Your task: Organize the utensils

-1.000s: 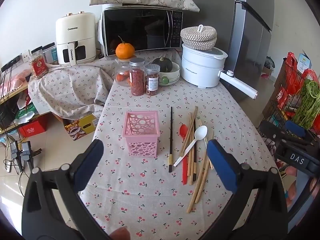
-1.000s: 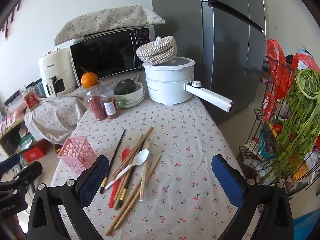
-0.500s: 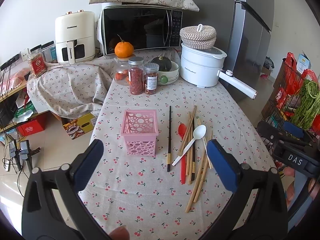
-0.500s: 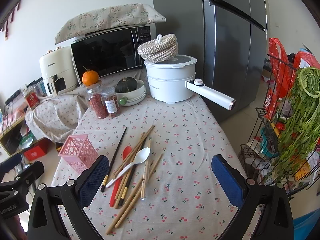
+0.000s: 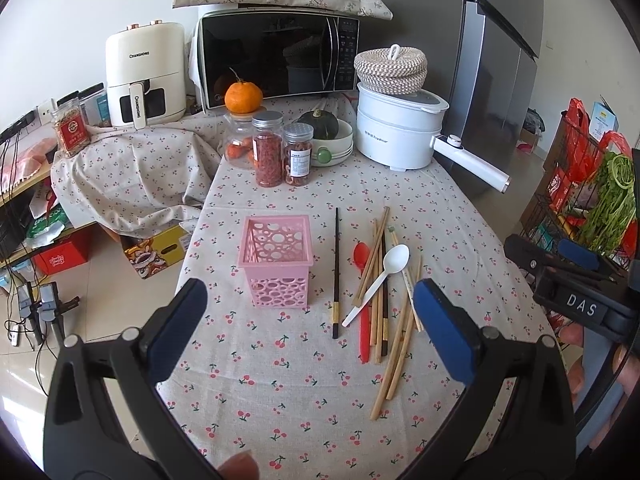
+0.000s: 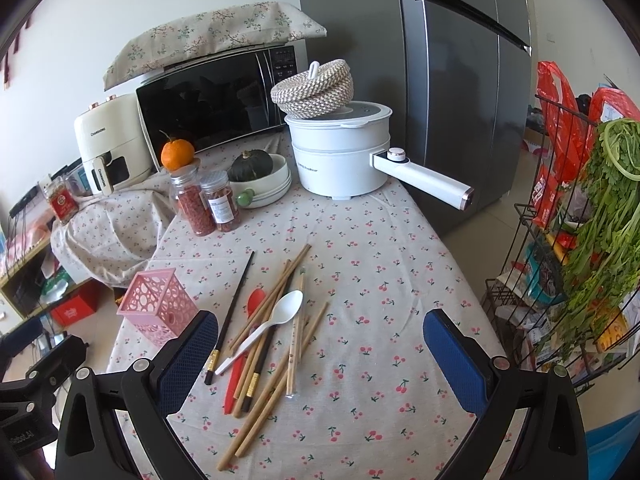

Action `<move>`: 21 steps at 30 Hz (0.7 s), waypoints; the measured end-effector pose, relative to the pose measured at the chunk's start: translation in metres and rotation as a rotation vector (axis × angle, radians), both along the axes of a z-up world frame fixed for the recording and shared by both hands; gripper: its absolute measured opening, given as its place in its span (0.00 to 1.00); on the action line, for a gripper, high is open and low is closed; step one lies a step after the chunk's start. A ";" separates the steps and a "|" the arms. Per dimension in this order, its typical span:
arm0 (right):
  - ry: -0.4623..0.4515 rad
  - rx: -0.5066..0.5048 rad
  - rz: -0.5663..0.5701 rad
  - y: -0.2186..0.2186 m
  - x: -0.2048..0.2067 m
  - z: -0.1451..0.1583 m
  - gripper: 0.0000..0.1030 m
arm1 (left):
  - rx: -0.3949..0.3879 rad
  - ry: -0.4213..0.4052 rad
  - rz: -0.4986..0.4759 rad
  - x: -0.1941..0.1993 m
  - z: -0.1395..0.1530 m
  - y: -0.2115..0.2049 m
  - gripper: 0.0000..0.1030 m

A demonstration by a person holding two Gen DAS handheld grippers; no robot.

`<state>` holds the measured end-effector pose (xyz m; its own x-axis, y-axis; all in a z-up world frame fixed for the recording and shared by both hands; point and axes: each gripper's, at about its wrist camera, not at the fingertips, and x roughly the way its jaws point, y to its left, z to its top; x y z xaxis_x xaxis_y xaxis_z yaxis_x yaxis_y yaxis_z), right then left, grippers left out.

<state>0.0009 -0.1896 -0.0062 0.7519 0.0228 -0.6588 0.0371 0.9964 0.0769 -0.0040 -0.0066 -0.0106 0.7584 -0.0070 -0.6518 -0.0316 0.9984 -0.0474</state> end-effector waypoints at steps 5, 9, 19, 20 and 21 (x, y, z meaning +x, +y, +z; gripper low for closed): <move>0.001 0.002 0.001 0.000 -0.001 0.000 1.00 | -0.003 0.003 0.011 0.002 0.000 0.003 0.99; 0.007 0.013 0.003 -0.003 0.000 0.000 1.00 | -0.003 0.010 0.007 0.002 -0.002 0.002 0.99; 0.016 0.017 0.009 -0.002 0.001 -0.002 1.00 | -0.003 0.008 0.002 0.001 -0.002 0.002 0.99; 0.016 0.018 0.009 -0.002 0.001 -0.002 1.00 | -0.002 0.009 0.002 0.001 -0.002 0.002 0.99; 0.015 0.018 0.010 -0.002 0.001 -0.002 1.00 | -0.001 0.011 0.003 0.001 -0.002 0.002 0.99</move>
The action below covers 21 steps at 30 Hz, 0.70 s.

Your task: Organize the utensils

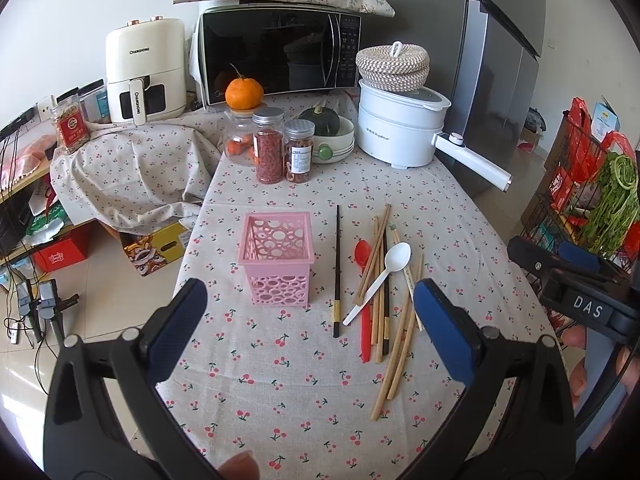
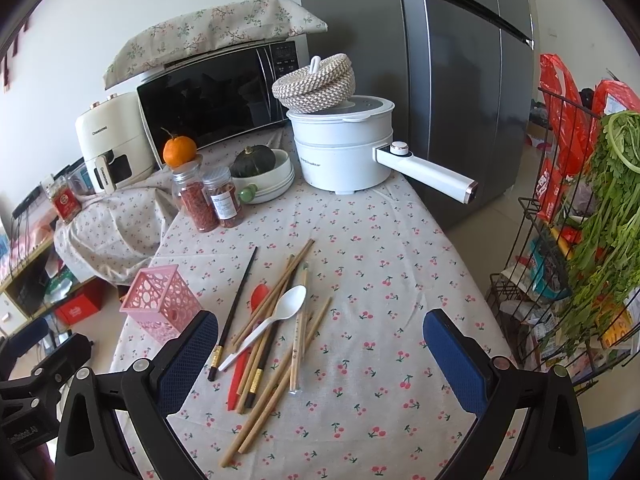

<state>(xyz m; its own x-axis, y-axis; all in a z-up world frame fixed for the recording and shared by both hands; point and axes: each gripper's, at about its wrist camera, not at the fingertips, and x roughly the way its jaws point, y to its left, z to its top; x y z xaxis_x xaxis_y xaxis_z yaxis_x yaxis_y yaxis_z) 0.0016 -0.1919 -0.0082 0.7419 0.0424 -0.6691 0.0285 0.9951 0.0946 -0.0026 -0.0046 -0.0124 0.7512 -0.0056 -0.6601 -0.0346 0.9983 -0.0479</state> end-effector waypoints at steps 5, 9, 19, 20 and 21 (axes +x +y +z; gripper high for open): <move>0.001 0.004 -0.003 -0.001 0.001 0.000 1.00 | -0.002 0.000 -0.001 0.001 0.001 0.001 0.99; 0.005 0.004 -0.001 0.000 0.001 -0.002 1.00 | -0.003 -0.001 -0.004 0.001 0.001 0.001 0.99; 0.011 0.006 -0.001 0.000 0.002 -0.003 1.00 | -0.001 0.002 -0.005 0.000 0.000 0.001 0.99; 0.012 0.006 -0.001 0.000 0.002 -0.003 1.00 | 0.000 0.002 -0.005 0.000 0.000 0.001 0.99; 0.012 0.007 0.000 0.000 0.002 -0.003 1.00 | 0.001 0.002 -0.006 0.000 0.000 0.000 0.99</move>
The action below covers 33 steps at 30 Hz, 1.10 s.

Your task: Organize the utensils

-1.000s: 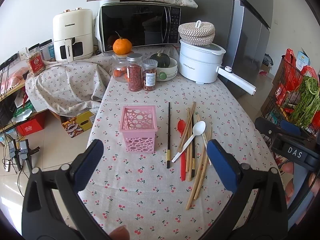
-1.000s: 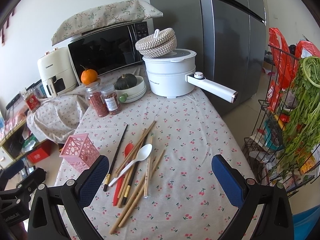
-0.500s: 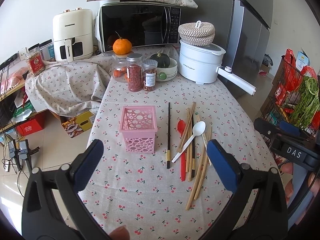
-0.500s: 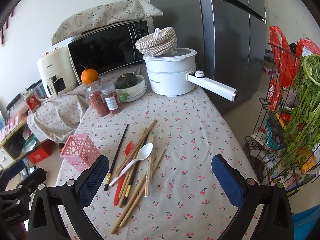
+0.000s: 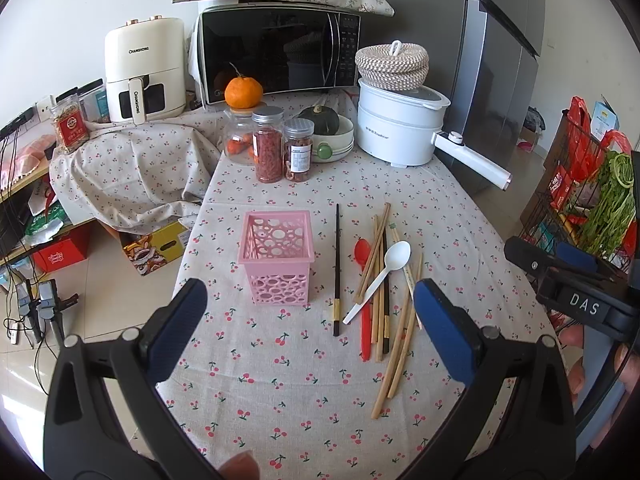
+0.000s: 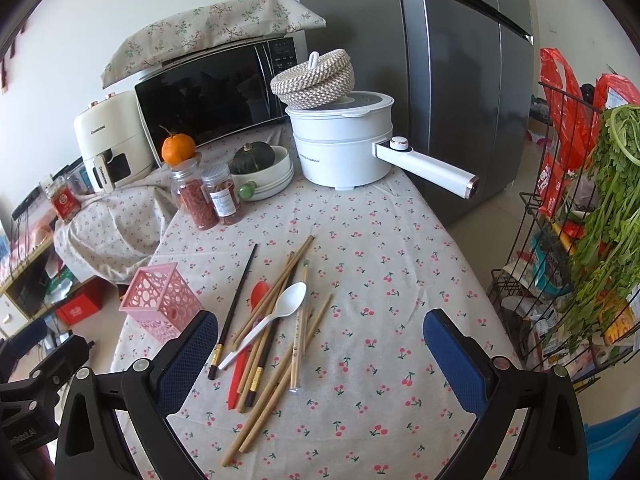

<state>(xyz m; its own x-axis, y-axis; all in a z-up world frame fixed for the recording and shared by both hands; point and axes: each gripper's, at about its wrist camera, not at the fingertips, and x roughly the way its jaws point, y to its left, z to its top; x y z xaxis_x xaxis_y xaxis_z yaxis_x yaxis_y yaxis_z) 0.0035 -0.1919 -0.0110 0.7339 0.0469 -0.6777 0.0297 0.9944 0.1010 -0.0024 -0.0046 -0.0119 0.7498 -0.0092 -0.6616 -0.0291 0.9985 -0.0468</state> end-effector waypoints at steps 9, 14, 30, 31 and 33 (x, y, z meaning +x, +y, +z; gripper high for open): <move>0.007 0.009 0.001 -0.001 -0.001 -0.002 1.00 | 0.003 0.002 -0.002 0.001 -0.001 -0.002 0.99; 0.015 0.013 0.003 -0.001 0.000 -0.003 1.00 | 0.001 0.003 0.004 0.002 -0.005 -0.002 0.99; 0.286 0.223 -0.017 -0.059 0.064 -0.037 1.00 | -0.026 0.286 -0.205 0.089 -0.021 -0.047 0.94; 0.302 0.232 -0.032 -0.066 0.069 -0.041 1.00 | -0.055 0.332 -0.217 0.101 -0.028 -0.049 0.89; 0.331 0.232 -0.057 -0.077 0.077 -0.050 1.00 | -0.124 0.421 -0.237 0.123 -0.042 -0.055 0.77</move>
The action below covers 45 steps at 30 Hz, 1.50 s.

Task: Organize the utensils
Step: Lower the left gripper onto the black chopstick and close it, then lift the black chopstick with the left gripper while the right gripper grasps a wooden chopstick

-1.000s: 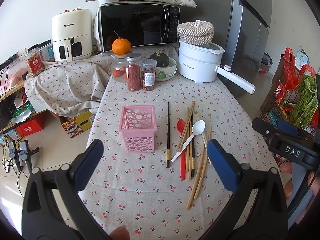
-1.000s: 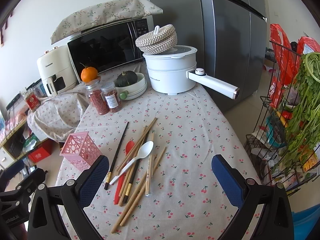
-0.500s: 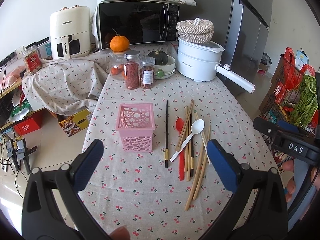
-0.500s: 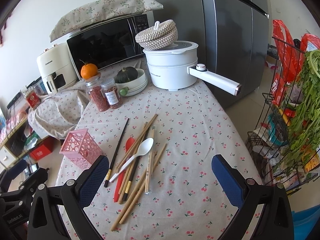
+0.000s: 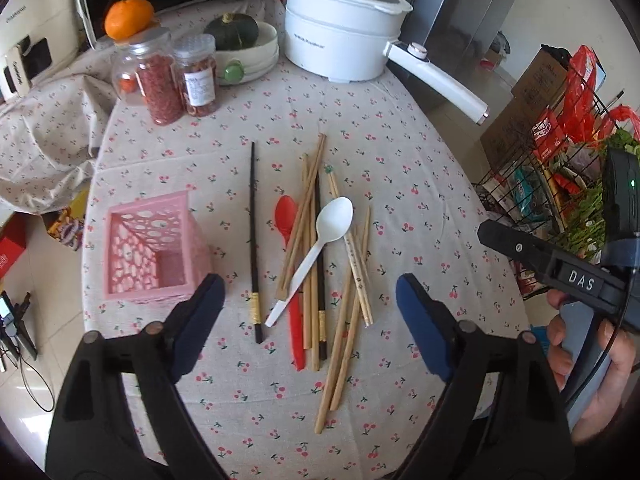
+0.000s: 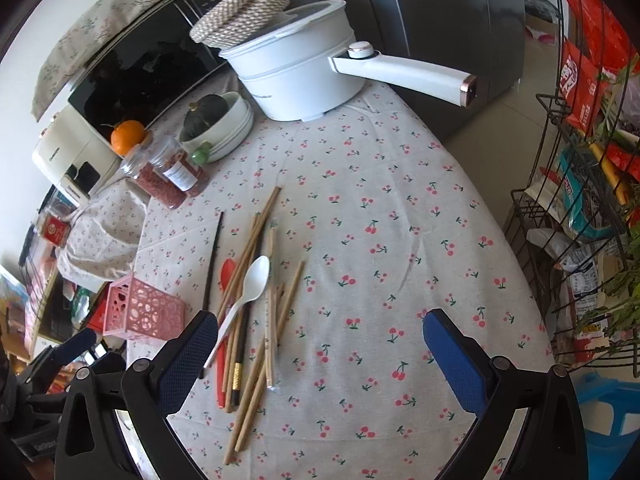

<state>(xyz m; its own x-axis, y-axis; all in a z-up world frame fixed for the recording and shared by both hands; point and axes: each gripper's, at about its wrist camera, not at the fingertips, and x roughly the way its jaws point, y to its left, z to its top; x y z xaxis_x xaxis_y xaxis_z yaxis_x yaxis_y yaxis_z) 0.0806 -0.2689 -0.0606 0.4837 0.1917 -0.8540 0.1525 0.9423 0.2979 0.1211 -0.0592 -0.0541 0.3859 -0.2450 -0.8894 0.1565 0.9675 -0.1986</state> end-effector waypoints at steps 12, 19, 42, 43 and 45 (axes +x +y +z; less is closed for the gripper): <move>0.079 0.011 0.011 -0.013 0.021 -0.027 0.96 | 0.221 0.186 0.127 0.116 -0.076 -0.022 0.31; 0.092 0.005 0.026 -0.010 0.024 -0.031 0.96 | 0.277 0.246 0.184 0.134 -0.100 -0.016 0.24; 0.142 0.097 0.050 0.003 0.028 -0.045 0.94 | 0.123 0.040 0.060 0.066 -0.039 -0.012 0.06; 0.145 0.099 0.056 0.005 0.028 -0.046 0.93 | 0.109 0.019 0.050 0.057 -0.031 -0.011 0.06; 0.151 0.103 0.066 0.009 0.030 -0.048 0.93 | 0.074 -0.015 0.029 0.041 -0.018 -0.002 0.06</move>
